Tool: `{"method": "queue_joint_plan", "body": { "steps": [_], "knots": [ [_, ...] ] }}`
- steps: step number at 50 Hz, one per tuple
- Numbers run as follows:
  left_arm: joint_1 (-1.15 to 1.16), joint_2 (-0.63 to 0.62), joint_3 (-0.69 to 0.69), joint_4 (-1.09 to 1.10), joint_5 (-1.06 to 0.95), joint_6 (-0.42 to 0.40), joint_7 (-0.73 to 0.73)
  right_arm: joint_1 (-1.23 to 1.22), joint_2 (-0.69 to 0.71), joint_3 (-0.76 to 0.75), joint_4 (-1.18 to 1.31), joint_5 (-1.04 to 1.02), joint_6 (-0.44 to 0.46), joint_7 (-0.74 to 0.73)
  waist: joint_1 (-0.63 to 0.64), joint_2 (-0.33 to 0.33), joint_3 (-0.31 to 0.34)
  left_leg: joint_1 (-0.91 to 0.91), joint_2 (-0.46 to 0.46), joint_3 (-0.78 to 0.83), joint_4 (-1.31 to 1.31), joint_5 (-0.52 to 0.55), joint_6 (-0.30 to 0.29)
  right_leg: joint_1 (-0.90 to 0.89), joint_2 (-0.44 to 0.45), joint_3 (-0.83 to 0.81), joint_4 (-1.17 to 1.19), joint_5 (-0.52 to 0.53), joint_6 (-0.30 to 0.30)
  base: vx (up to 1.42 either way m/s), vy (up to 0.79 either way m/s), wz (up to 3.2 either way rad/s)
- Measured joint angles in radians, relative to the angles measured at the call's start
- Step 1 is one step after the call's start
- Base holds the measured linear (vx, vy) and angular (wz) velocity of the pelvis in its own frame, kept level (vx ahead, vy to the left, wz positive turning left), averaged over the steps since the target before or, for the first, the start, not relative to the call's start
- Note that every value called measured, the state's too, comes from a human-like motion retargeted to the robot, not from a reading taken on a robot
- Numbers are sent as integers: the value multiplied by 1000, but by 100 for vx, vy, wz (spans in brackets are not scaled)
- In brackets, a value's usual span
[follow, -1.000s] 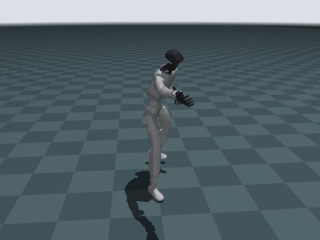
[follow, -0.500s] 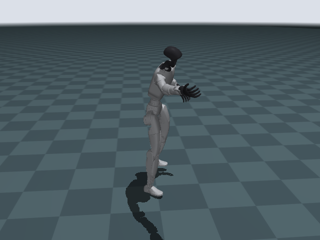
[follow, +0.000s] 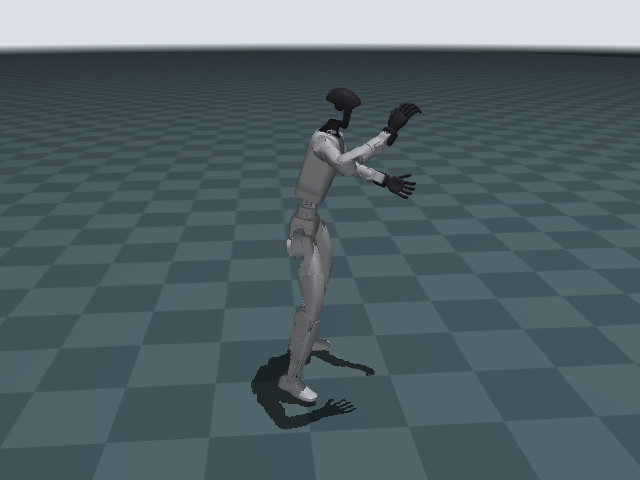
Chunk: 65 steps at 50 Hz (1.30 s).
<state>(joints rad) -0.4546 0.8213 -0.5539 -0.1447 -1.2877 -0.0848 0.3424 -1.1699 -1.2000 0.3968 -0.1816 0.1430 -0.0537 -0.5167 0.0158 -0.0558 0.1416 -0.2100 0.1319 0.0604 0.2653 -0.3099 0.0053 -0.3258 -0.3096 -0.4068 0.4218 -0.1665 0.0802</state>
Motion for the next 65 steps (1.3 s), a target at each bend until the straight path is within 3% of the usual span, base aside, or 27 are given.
{"method": "queue_joint_plan", "body": {
  "steps": [6,10,12,15,18,20,22,23,25,27,28,30,31,32,33,35,37,40,43,46,48,50,52,55,58,65],
  "knots": [
    [-166,-42,-109,-61,-250,-75,-80,-226,56,336,-265,-288,45,67,28,6,59,22,76,-29,-43,8,-13,-92,37,193,124,41,109,2,-23,13],
    [-190,-53,-149,-104,-428,-97,-207,-332,148,582,-356,-398,28,98,83,24,111,21,132,-15,-42,8,-30,-105,-77,67,73,0,56,1,-35,-23],
    [-181,-51,-160,-118,-505,-51,-300,-360,195,705,-378,-425,24,135,108,49,153,13,158,-17,-12,-8,-46,-105,-139,19,25,-19,23,0,-41,-10],
    [-145,-49,-170,-137,-572,25,-394,-347,249,842,-404,-424,30,195,138,95,240,-22,186,-39,104,-50,-80,-130,-218,74,-11,-34,8,2,-45,8],
    [-91,-47,-147,-173,-396,20,-323,-302,285,903,-395,-431,47,281,158,148,331,-78,209,-58,265,-93,-114,-201,-311,153,27,-44,45,9,-50,-7],
    [-12,-35,-77,-234,-60,15,-189,-226,322,877,-362,-453,50,366,166,172,348,-81,240,-50,303,-100,-147,-245,-363,139,75,-40,97,22,-63,-45],
    [157,13,87,-339,474,123,-127,-65,396,791,-302,-505,52,495,181,171,313,-14,297,-16,224,-46,-166,-272,-360,102,145,-16,102,40,-83,-93],
    [275,35,190,-394,722,178,-153,44,450,747,-255,-539,56,563,196,161,264,27,335,11,150,14,-163,-295,-335,88,179,-2,94,54,-99,-126],
    [538,44,392,-489,1003,220,-248,286,583,671,-126,-593,71,642,231,122,137,125,420,92,-31,199,-141,-336,-247,57,234,-10,86,67,-113,-143],
    [744,12,513,-521,985,221,-297,521,710,595,30,-551,102,608,240,46,26,204,456,161,-143,363,-108,-327,-149,19,242,-57,73,81,-126,-119],
    [813,-4,540,-516,945,215,-291,625,758,548,103,-491,116,568,230,-2,-11,223,442,167,-150,392,-92,-295,-109,-7,223,-78,61,87,-131,-70],
    [888,-4,544,-475,946,164,-229,791,805,438,223,-309,117,503,181,-96,-53,216,351,108,-75,332,-78,-188,-47,-65,157,-85,41,87,-130,-10],
    [883,11,512,-407,1179,79,-226,834,803,365,269,-108,52,506,136,-140,-56,186,281,54,-11,257,-110,-135,-26,-82,146,-55,50,79,-122,48],
    [872,27,472,-347,1350,17,-211,871,792,301,320,57,9,512,95,-169,-60,159,214,5,41,190,-138,-93,0,-80,145,-10,60,71,-114,70],
    [850,46,418,-303,1394,1,-172,899,763,256,381,147,9,523,62,-166,-66,137,152,-36,66,137,-159,-72,40,-40,161,66,72,64,-109,65],
    [793,90,298,-240,1413,-9,-152,916,682,189,524,310,24,567,11,-113,-73,102,57,-120,53,41,-178,-58,135,74,208,214,126,55,-104,59],
    [751,151,227,-244,1349,0,-213,880,575,134,680,443,47,598,-9,-30,-52,80,-6,-204,-1,-25,-169,-35,156,91,212,244,133,45,-100,46],
    [707,265,221,-317,1186,20,-302,765,374,-16,943,610,70,564,-11,49,31,14,-79,-273,64,-79,-104,30,13,-16,70,150,50,34,-101,67],
    [736,342,318,-347,1030,0,-272,562,128,-302,1287,744,76,425,8,42,143,-84,-99,-309,374,-222,-68,54,-179,-8,-197,92,66,27,-112,74],
    [832,335,452,-261,959,-18,-214,325,-138,-600,1571,910,68,311,60,30,223,-89,-12,-332,542,-373,-176,34,-310,-33,-357,17,135,31,-125,-2],
    [874,300,525,-191,933,-14,-193,219,-272,-700,1692,1008,74,291,99,6,255,-70,58,-333,578,-425,-234,27,-368,-106,-384,67,154,35,-125,-30],
    [873,254,567,-147,886,-21,-185,173,-340,-695,1762,1073,87,314,131,-33,285,-43,110,-347,584,-424,-234,30,-400,-158,-357,257,163,33,-117,-12],
    [844,188,570,-130,809,-38,-204,145,-342,-635,1752,1106,80,354,147,-50,312,-20,152,-361,577,-364,-190,4,-392,-141,-265,388,160,26,-101,-9],
    [804,66,534,-124,699,-34,-246,76,-299,-547,1650,1096,45,376,140,-25,346,-28,236,-318,586,-257,-121,-105,-352,-88,-6,279,102,15,-81,-22],
    [785,-14,448,-135,627,-8,-263,-3,-252,-458,1589,1117,32,358,90,-23,357,-62,279,-164,563,-208,-67,-155,-328,-104,85,182,59,9,-62,2],
    [797,-3,349,-197,638,12,-343,-232,-195,-215,1619,1153,24,342,48,-23,292,5,205,33,328,-132,-81,-141,-238,-144,-95,181,71,10,-38,-18]
  ]
}}
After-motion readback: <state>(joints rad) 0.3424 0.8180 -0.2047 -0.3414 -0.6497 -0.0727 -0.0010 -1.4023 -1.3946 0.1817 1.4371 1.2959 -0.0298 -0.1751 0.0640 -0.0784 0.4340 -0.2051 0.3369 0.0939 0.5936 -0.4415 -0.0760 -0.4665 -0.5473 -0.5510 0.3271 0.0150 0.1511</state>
